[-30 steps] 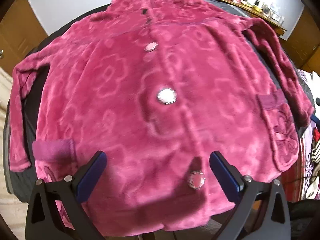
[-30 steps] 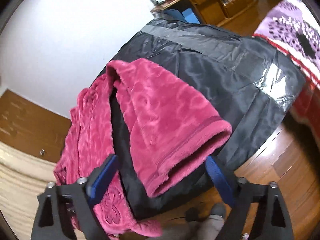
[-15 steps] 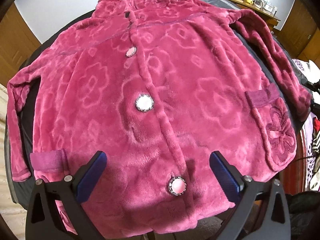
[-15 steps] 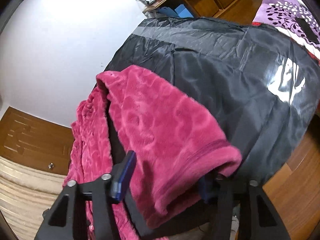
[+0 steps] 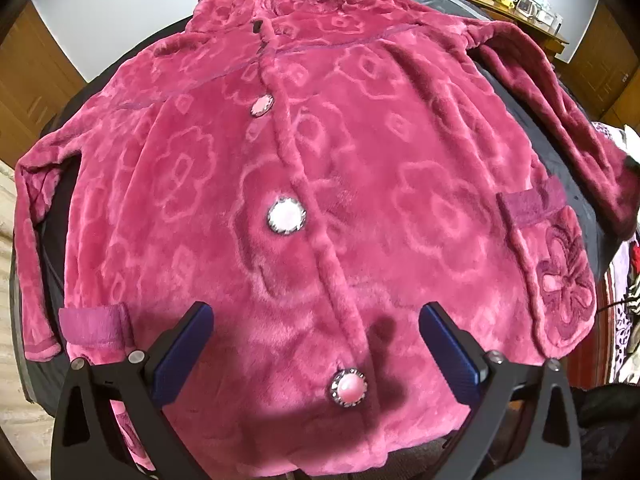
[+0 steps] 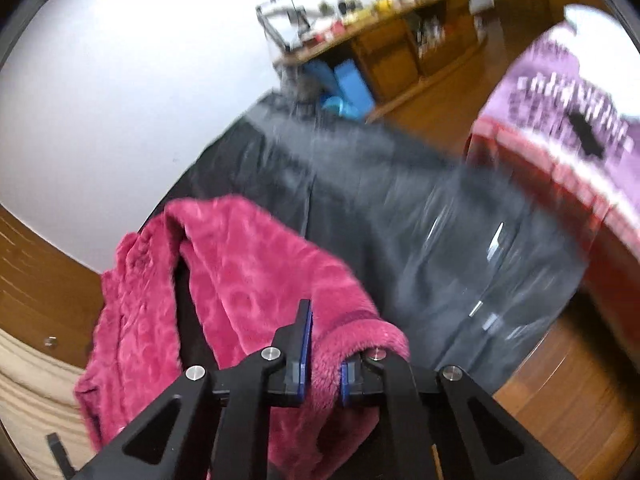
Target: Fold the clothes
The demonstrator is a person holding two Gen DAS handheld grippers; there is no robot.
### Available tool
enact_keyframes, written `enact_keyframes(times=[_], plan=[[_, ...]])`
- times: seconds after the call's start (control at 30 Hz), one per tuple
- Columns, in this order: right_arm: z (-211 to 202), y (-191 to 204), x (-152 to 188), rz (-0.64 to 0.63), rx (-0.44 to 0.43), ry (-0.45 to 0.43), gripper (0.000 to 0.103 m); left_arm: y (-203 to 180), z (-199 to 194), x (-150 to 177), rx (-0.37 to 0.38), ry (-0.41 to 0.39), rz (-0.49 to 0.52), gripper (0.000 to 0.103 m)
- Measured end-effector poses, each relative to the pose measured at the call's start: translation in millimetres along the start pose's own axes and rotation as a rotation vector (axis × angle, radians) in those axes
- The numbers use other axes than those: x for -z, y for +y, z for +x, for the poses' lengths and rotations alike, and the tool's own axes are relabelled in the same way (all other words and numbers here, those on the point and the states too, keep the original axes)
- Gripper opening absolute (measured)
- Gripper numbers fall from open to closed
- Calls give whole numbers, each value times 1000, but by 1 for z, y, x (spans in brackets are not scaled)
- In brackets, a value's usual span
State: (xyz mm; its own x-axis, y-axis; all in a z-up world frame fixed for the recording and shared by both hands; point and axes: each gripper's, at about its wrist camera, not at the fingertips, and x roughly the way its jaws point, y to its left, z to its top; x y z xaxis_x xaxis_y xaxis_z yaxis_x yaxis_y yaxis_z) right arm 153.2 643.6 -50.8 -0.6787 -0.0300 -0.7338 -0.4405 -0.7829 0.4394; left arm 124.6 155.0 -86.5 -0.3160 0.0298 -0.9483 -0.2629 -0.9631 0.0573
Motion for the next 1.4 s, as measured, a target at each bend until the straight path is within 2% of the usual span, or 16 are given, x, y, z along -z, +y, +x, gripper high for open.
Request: enact_keyframes(times=[0.2,0.3,0.37,0.43,0.5,0.57,0.6,0.7,0.77,0.9,1.07,1.23,1.4], plan=[[-59,5,-39,-105,126,-215,12,-14,-2,-5,5,-6,39,103],[-82,8,-46,-178,191,-298,12,-18,-1,-5,8,-1,49,103],[-79,5,-46,-190,136,-257,12,-19,-1,-5,7,2,49,103],[-67,-2,-38,-173,59,-180,13,-19,-2,-7,10,1,48,103],[-54,-8,-26,-150,51,-124,14,-18,-4,-8,22,1,42,103],[-41,-16,-14,-110,50,-76,22,-18,-6,-10,42,2,30,103],[-35,-22,-9,-77,39,-48,30,-20,-8,-13,49,-2,30,103],[-24,-36,4,-8,18,9,64,-27,-15,-25,67,-21,41,103],[-22,-39,11,6,13,33,65,-35,-19,-36,76,-35,63,103],[-14,-38,21,3,41,84,65,-50,-22,-73,148,-54,59,103],[-11,-38,24,20,57,98,65,-75,-10,-142,170,-100,98,103],[-13,-49,1,92,79,75,65,-96,17,-197,171,-87,117,103],[-7,-68,-37,237,73,49,65,-116,44,-238,178,-78,146,103]])
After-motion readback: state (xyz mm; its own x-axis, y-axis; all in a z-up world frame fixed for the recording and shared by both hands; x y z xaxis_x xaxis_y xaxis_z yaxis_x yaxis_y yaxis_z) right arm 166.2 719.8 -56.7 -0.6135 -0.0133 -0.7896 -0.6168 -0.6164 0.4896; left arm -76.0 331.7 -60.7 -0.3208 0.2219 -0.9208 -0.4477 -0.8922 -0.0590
